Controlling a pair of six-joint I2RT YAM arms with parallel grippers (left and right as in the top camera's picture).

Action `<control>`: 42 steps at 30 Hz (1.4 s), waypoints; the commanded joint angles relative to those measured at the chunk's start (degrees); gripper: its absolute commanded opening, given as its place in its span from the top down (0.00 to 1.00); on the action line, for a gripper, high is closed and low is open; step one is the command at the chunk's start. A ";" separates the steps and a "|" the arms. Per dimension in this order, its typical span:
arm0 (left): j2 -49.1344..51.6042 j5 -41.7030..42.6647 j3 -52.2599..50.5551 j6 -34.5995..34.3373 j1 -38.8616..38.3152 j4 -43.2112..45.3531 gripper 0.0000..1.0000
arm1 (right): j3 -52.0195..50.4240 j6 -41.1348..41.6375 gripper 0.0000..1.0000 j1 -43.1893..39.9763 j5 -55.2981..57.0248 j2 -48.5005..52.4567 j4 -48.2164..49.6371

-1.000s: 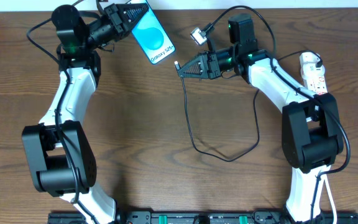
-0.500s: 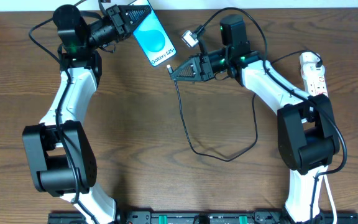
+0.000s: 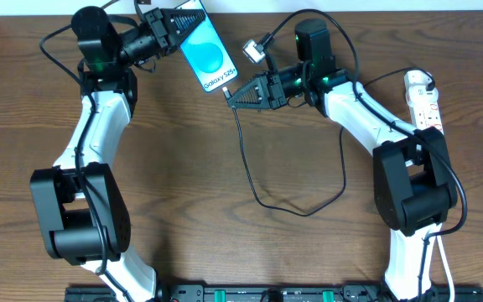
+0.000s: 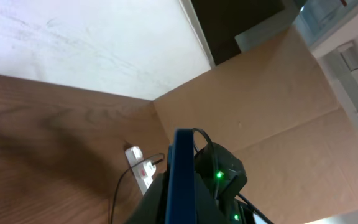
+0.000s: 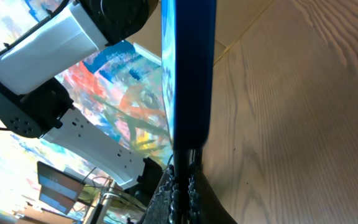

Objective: Plug charger to phone and switch on socket

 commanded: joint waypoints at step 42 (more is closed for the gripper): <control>-1.18 4.20 0.55 3.23 1.05 -1.36 0.93 | 0.72 2.40 0.99 0.90 -1.22 0.04 0.63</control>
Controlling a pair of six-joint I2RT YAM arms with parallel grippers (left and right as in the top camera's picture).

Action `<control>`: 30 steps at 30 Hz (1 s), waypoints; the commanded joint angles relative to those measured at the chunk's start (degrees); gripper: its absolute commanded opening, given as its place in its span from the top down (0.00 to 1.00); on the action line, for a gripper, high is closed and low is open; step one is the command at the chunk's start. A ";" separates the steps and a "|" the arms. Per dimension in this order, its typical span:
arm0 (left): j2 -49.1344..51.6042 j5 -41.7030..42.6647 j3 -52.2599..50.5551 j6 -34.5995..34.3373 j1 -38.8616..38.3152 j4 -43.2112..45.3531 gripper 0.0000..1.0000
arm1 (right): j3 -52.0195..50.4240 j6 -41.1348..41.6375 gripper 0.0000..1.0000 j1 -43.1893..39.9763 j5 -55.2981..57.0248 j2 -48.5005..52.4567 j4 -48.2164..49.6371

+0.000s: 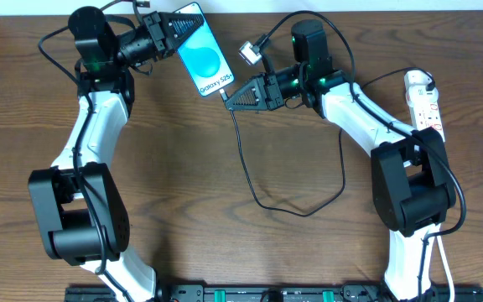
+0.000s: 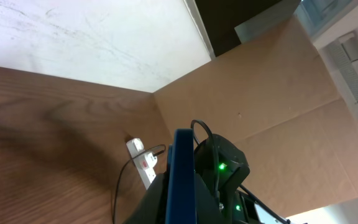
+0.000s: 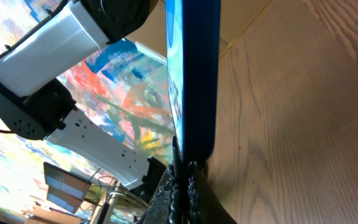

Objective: Plug charger to phone and switch on socket

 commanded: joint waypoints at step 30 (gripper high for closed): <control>-1.16 5.90 0.55 1.11 -2.16 0.48 0.93 | 0.72 0.42 0.99 0.20 -1.18 0.04 0.31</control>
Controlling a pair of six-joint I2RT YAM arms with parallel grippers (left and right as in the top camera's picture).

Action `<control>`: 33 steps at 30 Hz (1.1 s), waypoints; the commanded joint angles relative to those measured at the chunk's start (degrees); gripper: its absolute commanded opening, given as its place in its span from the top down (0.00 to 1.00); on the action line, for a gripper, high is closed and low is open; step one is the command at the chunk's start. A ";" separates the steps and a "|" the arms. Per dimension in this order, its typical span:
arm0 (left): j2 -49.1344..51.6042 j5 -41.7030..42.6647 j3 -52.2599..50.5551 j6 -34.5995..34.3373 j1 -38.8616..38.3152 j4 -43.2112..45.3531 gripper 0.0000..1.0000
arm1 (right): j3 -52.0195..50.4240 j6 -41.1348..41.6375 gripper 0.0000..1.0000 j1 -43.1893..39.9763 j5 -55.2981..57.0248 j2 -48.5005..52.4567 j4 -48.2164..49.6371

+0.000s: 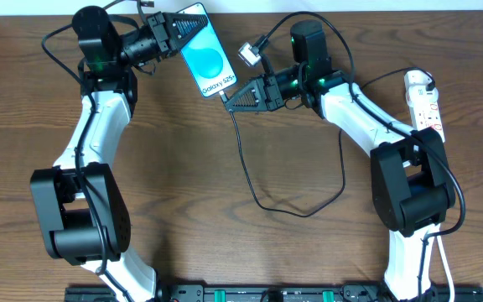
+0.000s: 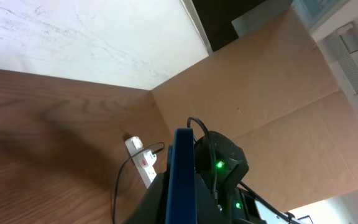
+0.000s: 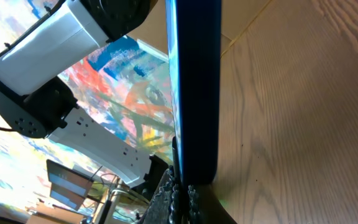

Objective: Plug charger to phone and switch on socket

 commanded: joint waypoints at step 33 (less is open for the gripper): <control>-1.16 5.29 0.55 -2.05 -2.16 0.09 0.93 | 0.72 1.97 0.99 -0.17 1.64 0.04 0.39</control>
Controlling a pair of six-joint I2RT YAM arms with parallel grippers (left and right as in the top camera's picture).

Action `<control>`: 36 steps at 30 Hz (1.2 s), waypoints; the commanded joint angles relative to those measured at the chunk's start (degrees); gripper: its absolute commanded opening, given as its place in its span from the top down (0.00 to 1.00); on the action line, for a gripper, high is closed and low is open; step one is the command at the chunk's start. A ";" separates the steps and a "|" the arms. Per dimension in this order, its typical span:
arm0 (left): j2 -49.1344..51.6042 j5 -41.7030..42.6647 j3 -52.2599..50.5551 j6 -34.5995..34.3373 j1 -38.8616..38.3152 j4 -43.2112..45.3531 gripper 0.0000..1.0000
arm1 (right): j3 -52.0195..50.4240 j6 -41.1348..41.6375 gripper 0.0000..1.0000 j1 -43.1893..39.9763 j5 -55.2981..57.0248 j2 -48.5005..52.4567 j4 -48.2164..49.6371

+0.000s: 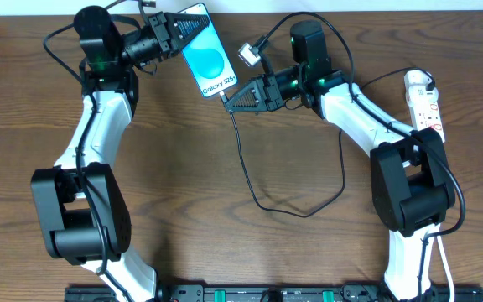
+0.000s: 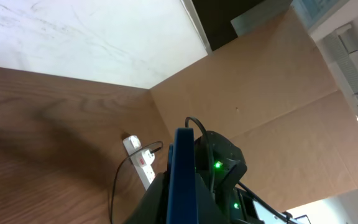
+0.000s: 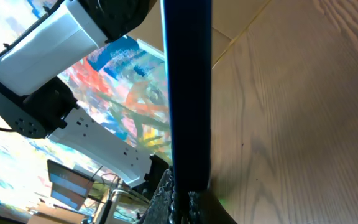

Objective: Plug charger to phone and switch on socket

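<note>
A phone (image 1: pixel 205 55) with a lit blue screen is held edge-up at the table's back, my left gripper (image 1: pixel 174 29) shut on its upper end. In the left wrist view its blue edge (image 2: pixel 183 180) rises between the fingers. My right gripper (image 1: pixel 229 98) is shut on the charger plug, pressed against the phone's lower end. The right wrist view shows the phone's dark edge (image 3: pixel 188 93) directly above the shut fingertips (image 3: pixel 180 198); the plug itself is hidden. The black cable (image 1: pixel 246 164) loops over the table to the white socket strip (image 1: pixel 424 101) at right.
The socket strip (image 2: pixel 140 163) lies by the right edge with a cable plugged in. A cardboard wall (image 2: pixel 260 112) stands beyond the table's right side. The cable's loop (image 1: pixel 309 205) lies across the table's middle.
The phone's edge now stands straight above my right fingertips and looks darker in the right wrist view. Both arms have barely shifted.
All along my left gripper held the phone up and my right held the plug at its lower end. Across the moments the phone tilted and shifted slightly against the plug, ending squarely lined up over my right fingertips.
</note>
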 commanded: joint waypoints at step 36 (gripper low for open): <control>-1.16 4.02 0.52 0.35 -1.75 0.00 0.93 | 0.74 2.58 0.99 -2.19 1.66 0.04 2.34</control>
